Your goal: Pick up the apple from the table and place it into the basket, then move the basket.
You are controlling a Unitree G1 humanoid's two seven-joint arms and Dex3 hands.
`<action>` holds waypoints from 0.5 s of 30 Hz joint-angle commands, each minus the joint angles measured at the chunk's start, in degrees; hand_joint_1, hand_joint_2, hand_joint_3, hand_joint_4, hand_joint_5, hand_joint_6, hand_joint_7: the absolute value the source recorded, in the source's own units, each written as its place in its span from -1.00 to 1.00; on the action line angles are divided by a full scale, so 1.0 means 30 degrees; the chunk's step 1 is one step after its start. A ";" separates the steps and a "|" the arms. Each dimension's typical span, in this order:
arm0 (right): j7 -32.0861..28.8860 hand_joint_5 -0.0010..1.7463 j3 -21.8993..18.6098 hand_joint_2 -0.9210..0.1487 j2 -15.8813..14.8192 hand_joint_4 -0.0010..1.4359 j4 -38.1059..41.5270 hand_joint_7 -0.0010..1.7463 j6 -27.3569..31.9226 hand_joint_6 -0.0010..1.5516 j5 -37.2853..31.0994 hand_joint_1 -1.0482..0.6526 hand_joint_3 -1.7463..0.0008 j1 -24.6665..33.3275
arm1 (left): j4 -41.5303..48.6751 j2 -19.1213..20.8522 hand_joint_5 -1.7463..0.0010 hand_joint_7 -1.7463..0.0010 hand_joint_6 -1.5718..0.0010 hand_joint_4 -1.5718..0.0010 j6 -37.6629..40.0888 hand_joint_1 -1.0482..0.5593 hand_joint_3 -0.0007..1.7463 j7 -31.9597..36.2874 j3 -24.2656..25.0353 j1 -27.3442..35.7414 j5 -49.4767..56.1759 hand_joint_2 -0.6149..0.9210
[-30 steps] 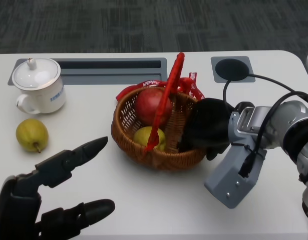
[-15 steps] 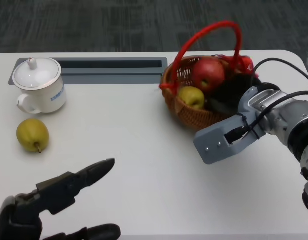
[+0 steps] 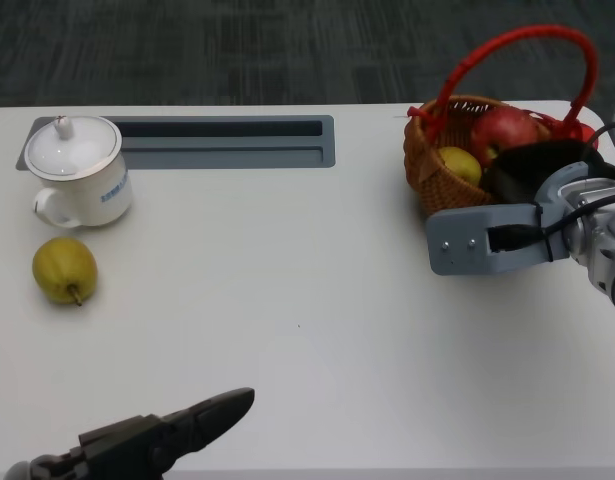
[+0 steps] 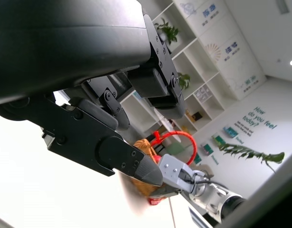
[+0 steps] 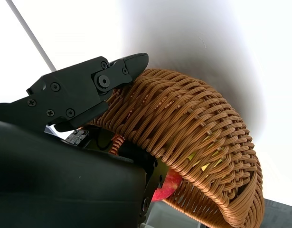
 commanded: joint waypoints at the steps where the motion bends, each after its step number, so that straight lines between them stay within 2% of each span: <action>1: -0.0156 -0.99 -0.0371 -0.89 -0.0609 0.41 -0.0008 -1.00 -0.0028 0.10 0.0224 -0.08 0.99 0.0355 | -0.1378 0.0249 0.99 0.99 -0.06 -0.21 0.0547 -0.26 -1.00 -0.0242 -0.0143 -0.0206 -0.0481 0.73; 5: -0.0514 -1.00 -0.0682 -0.80 -0.0766 -0.14 -0.0053 -1.00 -0.0638 -0.27 0.0384 -0.31 1.00 0.0705 | -0.1351 0.0413 0.98 0.99 -0.07 -0.22 0.1637 -0.28 -1.00 -0.0515 -0.0067 -0.1554 -0.0288 0.73; 7: -0.0474 -1.00 -0.0712 -0.76 -0.0798 -0.32 -0.0059 -1.00 -0.0919 -0.40 0.0294 -0.40 1.00 0.0687 | -0.1151 0.0518 0.98 0.99 -0.07 -0.23 0.1976 -0.28 -1.00 -0.0610 0.0047 -0.2314 -0.0242 0.73; 11: -0.0215 -1.00 -0.0888 -0.71 -0.0708 -0.47 -0.0078 -1.00 -0.1334 -0.50 0.0360 -0.52 1.00 0.0449 | -0.0600 0.0699 0.98 0.99 -0.08 -0.23 0.2290 -0.29 -1.00 -0.0729 0.0335 -0.3556 -0.0142 0.74; 15: 0.0127 -1.00 -0.1697 -0.73 -0.0533 -0.57 -0.0168 -1.00 -0.2009 -0.58 0.1138 -0.65 1.00 0.0081 | 0.0017 0.0997 0.99 0.99 -0.08 -0.23 0.2453 -0.31 -0.99 -0.0870 0.0621 -0.4512 -0.0332 0.75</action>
